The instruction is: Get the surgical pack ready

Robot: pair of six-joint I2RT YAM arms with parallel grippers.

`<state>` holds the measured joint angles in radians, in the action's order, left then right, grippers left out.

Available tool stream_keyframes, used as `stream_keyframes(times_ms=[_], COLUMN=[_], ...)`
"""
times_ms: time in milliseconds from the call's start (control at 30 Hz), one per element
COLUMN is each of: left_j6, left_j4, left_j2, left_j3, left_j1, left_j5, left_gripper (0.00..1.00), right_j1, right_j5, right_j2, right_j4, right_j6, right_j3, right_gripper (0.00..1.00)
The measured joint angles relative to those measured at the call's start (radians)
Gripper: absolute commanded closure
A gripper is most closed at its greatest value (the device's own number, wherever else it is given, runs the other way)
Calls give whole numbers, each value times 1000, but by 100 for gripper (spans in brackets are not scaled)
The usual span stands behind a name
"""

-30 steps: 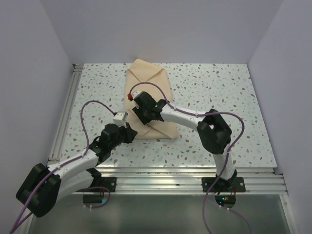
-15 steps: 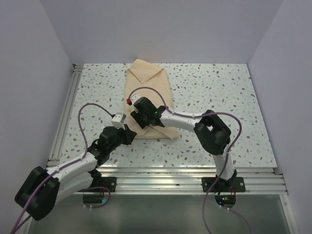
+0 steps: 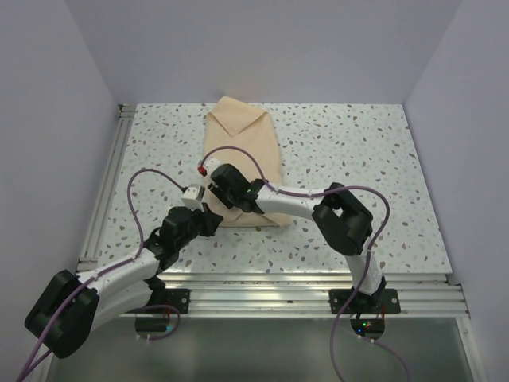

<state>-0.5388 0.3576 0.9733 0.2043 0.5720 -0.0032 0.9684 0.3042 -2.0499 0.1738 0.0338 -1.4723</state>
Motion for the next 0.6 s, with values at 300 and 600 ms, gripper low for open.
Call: stream_keyframes(times_ms=[300, 600], left_j6=[0, 0], left_j4=[1, 18], left_j2=[0, 17], left_j3=[0, 0], left_j1=[0, 0], left_j5=[0, 0], left_gripper=[90, 91], right_j1=[1, -1], right_j5=[53, 46], right_j2=[-23, -27], right_j4=[-31, -8], right_j6=[10, -8], right_j3=[3, -58], right_gripper=[99, 100])
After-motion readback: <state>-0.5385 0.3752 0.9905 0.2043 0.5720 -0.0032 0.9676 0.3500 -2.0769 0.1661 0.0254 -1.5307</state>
